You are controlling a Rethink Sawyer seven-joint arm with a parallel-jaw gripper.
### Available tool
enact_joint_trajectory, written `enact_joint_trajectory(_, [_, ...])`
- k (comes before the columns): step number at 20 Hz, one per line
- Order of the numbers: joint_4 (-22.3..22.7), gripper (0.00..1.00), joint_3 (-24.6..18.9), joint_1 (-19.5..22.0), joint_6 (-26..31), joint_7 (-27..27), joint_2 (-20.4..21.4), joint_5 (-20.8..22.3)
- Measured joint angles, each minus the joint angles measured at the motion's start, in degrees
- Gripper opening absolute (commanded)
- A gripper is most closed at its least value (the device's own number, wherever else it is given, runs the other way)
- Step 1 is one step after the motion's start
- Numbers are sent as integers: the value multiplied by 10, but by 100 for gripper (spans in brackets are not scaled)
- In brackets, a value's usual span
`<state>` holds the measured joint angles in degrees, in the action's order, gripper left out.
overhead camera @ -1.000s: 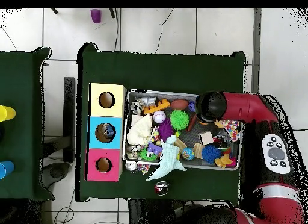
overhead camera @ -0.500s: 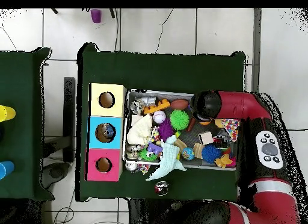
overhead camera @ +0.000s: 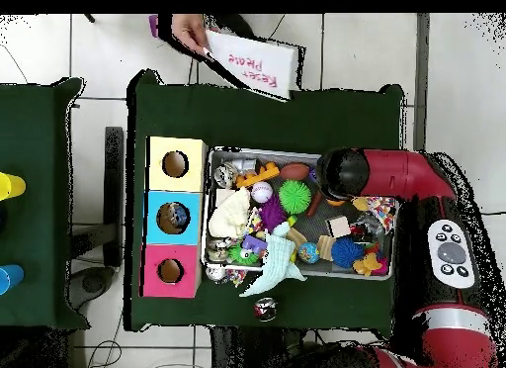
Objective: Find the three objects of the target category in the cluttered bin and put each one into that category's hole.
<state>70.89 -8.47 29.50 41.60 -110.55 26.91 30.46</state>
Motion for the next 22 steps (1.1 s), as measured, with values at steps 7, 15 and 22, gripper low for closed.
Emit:
enact_joint_trajectory(7, [26,100,10,0,0,0,31,0])
enact_joint_trajectory(15, [47,100,22,0,-14,0,31,0])
enact_joint_trajectory(22, [54,100,25,0,-19,0,23,0])
